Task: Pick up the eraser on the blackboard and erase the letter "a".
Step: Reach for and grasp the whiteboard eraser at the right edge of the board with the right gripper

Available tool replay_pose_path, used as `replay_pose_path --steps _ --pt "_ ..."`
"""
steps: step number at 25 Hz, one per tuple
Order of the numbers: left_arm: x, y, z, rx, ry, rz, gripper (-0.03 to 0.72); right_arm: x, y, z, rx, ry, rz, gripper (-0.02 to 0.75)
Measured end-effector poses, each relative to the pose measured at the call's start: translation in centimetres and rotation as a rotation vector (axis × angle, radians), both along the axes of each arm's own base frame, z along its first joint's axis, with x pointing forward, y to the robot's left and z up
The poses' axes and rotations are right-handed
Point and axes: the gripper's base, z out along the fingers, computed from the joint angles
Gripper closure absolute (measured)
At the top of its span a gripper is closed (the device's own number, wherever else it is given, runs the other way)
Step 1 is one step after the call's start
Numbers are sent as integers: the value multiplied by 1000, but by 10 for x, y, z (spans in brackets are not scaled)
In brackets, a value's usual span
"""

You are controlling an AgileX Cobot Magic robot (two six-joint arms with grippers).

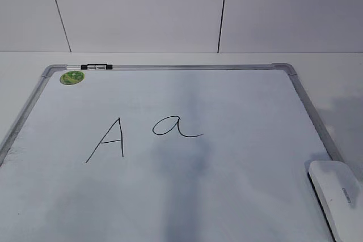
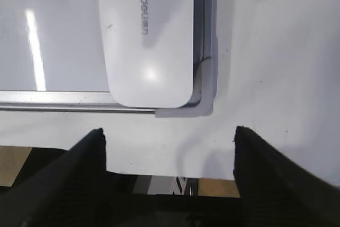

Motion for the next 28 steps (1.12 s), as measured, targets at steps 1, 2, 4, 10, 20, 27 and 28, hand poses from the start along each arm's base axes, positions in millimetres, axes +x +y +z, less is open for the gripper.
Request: replay_pose_path --steps 1,2,4,10,20,27,28 --pt "0 0 0 0 0 0 443 2 1 -1 0 -7 4 146" --pt "0 0 0 0 0 0 443 3 2 -2 0 -10 9 146" --pt "0 0 0 0 0 0 443 7 7 -5 0 -9 32 146" --pt "0 0 0 0 0 0 443 24 17 -14 -3 2 65 146" --pt "0 0 0 0 0 0 443 39 19 -28 -14 -8 59 146" --pt "0 0 0 0 0 0 443 40 17 -29 -41 -18 72 146" --pt "0 0 0 0 0 0 443 40 17 -29 -43 -19 73 146"
